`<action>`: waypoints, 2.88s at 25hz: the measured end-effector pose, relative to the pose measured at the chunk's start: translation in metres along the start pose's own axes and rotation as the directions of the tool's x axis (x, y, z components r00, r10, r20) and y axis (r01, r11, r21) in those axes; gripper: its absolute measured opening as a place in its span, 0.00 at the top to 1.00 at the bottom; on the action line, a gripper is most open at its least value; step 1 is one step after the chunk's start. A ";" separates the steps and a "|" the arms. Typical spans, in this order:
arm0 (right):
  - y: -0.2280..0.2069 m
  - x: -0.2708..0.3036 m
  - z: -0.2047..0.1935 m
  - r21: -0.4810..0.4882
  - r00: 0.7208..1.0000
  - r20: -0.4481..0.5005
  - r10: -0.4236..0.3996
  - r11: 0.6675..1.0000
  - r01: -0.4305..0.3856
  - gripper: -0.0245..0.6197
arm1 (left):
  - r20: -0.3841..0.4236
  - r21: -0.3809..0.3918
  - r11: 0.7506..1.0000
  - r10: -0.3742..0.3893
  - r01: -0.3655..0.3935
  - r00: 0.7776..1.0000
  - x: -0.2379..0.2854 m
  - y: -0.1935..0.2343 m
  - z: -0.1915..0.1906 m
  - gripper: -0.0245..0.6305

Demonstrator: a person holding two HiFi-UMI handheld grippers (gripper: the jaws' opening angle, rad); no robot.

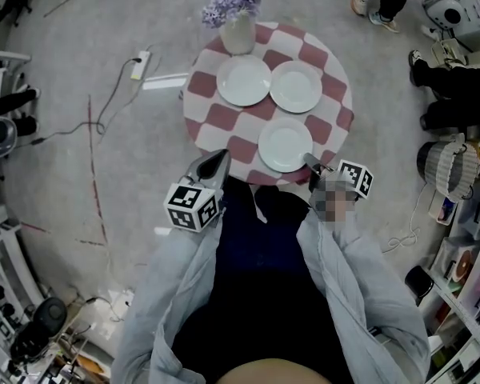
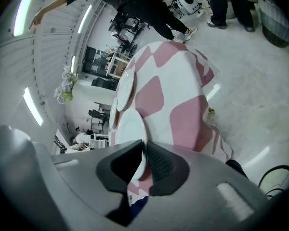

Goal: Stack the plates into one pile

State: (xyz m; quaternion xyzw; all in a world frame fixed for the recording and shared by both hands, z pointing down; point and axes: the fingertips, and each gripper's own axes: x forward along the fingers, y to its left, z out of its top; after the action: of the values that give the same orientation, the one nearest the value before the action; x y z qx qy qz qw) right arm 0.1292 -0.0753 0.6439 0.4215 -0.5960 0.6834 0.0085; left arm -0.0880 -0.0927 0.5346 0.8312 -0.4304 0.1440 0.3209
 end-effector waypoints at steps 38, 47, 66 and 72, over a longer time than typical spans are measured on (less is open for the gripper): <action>0.099 -0.011 0.040 0.022 0.915 0.178 0.362 0.928 -0.372 0.93 | 0.071 -0.032 0.998 0.050 -0.048 0.996 -0.021 -0.002 0.005 0.94; 0.125 0.045 0.058 0.046 0.918 0.174 0.357 0.928 -0.370 0.93 | 0.079 -0.055 0.996 0.068 -0.064 0.995 -0.024 0.019 0.008 0.94; 0.131 0.121 0.076 0.099 0.947 0.214 0.240 0.959 -0.265 0.94 | 0.042 -0.124 0.990 0.076 -0.070 0.996 -0.030 0.051 -0.007 0.94; 0.133 0.131 0.079 0.093 0.953 0.207 0.220 0.966 -0.243 0.94 | 0.025 -0.134 0.989 0.071 -0.067 0.997 -0.028 0.053 -0.012 0.94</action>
State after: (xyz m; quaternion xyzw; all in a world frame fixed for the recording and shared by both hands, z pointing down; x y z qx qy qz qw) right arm 0.0215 -0.2430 0.6079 0.4132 -0.5983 0.6689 -0.1548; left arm -0.1473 -0.0896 0.5512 0.7947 -0.4723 0.1137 0.3639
